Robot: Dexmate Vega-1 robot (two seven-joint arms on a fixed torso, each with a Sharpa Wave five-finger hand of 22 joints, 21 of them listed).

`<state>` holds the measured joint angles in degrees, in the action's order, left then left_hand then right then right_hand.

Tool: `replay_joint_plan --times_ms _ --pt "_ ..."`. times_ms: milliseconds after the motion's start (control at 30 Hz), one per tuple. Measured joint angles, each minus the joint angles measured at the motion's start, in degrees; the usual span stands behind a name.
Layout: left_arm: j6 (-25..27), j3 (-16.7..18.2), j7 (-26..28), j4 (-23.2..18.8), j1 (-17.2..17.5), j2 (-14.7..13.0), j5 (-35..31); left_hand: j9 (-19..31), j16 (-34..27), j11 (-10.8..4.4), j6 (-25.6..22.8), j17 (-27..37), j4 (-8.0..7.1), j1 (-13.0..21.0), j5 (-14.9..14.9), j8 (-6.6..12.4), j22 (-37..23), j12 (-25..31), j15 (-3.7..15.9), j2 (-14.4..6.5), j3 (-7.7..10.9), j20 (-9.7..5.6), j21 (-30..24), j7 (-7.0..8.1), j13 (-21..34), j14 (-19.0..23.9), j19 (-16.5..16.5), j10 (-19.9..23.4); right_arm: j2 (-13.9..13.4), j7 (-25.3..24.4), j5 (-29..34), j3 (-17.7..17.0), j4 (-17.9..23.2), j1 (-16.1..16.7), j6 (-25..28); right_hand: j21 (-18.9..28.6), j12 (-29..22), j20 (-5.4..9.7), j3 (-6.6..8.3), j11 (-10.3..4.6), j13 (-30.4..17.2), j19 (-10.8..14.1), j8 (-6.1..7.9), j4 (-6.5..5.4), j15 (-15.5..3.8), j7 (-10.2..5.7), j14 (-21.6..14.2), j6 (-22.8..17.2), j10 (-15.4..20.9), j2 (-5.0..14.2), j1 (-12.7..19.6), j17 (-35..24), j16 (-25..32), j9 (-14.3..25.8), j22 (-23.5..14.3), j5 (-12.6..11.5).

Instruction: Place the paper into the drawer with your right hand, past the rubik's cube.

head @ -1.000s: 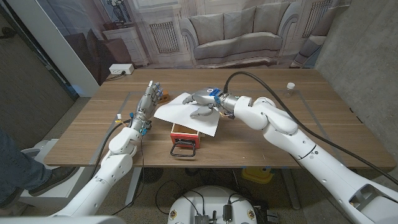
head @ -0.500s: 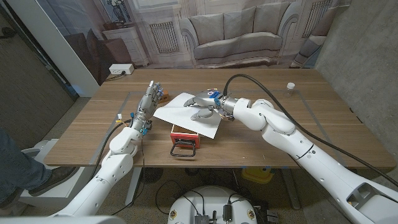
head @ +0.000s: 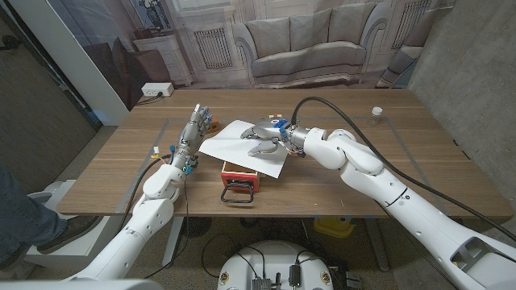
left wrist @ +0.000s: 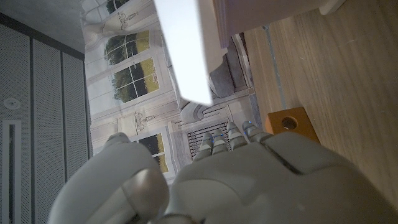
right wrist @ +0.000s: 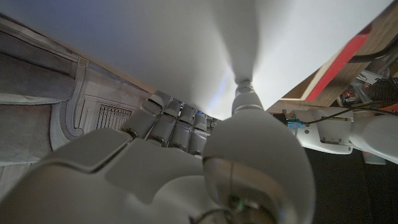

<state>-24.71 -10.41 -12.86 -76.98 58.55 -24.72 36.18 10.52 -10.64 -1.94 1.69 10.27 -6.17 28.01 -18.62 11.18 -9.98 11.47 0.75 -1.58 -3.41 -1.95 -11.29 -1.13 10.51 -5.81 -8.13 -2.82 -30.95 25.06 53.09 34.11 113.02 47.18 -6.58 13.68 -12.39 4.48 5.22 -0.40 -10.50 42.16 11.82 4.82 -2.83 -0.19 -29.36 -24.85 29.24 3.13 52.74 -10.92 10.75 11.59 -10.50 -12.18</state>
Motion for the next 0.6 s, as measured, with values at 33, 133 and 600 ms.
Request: replay_joint_plan --times_ms 33,133,600 --pt "0.0 -0.1 0.0 0.1 -0.1 0.1 0.0 0.0 0.0 0.00 0.0 0.0 0.00 0.0 0.0 0.00 0.0 0.0 0.00 0.0 0.00 0.00 0.0 0.00 0.0 0.0 0.0 0.0 0.0 0.0 0.0 0.0 0.0 0.0 0.0 0.0 0.0 -0.01 -0.41 0.11 0.0 0.0 -0.13 -0.07 0.16 0.20 0.2 0.2 -0.1 -0.33 -0.3 0.0 0.0 0.0 0.0 0.0" --pt "0.0 -0.1 -0.1 0.1 -0.1 0.1 0.0 0.0 0.0 0.00 0.0 0.0 0.00 0.0 0.0 0.00 0.0 0.0 0.00 0.0 0.00 0.00 0.0 0.00 0.0 0.0 0.0 0.0 -0.1 0.1 0.0 0.0 0.2 0.1 0.1 -0.2 0.0 0.01 -1.02 -0.01 0.0 -0.2 -0.39 -0.54 -0.05 0.39 0.4 0.4 -0.4 -0.86 -1.5 0.0 0.0 0.0 0.0 0.0" --pt "0.0 -0.1 -0.9 1.1 -0.7 0.5 0.0 0.0 0.0 0.00 0.0 0.0 0.16 0.2 0.0 0.00 0.0 0.0 0.00 -0.2 -0.16 0.00 0.0 0.00 0.0 0.0 0.0 0.0 -0.4 1.6 0.1 0.0 1.5 0.7 0.9 -1.7 0.9 -1.84 -4.92 0.96 -0.3 -2.4 -1.02 -3.33 0.16 1.32 4.5 3.2 -3.4 -3.52 -8.4 0.0 -0.4 0.0 0.0 -0.9"
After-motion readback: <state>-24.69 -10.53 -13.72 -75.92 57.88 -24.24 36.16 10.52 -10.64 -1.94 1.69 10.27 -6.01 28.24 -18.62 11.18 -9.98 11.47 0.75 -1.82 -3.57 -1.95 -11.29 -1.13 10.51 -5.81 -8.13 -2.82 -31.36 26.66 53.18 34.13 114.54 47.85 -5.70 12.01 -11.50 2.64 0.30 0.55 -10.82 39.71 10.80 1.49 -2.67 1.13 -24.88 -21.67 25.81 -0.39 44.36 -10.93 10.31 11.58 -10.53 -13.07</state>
